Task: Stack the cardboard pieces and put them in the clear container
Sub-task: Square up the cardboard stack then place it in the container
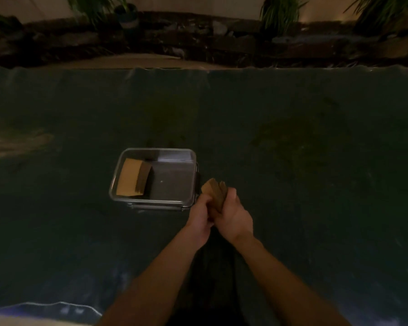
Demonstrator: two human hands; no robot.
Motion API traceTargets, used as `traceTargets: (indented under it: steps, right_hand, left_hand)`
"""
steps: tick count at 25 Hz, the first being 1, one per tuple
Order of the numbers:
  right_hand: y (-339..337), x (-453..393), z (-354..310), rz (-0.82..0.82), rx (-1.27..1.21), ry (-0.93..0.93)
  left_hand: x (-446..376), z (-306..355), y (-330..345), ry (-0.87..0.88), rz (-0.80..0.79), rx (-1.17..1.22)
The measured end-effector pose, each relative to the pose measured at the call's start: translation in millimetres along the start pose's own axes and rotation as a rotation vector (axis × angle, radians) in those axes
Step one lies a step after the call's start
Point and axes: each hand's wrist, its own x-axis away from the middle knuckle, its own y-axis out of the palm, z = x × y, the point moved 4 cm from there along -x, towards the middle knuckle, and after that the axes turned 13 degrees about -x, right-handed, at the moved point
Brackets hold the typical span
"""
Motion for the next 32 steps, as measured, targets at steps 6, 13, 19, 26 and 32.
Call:
traceTargets:
  steps: [6,13,19,26,32]
  right_hand:
    - [48,55,-21,-0.252,0.402,-0.345]
    - [191,95,-68,-0.354,0.422,-0.379]
    - [309,104,-112,-0.128,-0.106,-0.130]
    - [371,93,-80,-0.035,-0.223,-0.162]
    - [372,92,-75,-0.005,-0.296,-0.188]
  left_hand:
    - [38,-13,-80,0.195,0.010,-0.265]
    - [50,-53,-237,0.122,0.058,-0.110]
    - [68,-14,-347,0.554,0.461,-0.874]
    - [55,-36,-359,0.952,0.501,-1.378]
    - [46,-41,-362,1.025,0.533,-1.476]
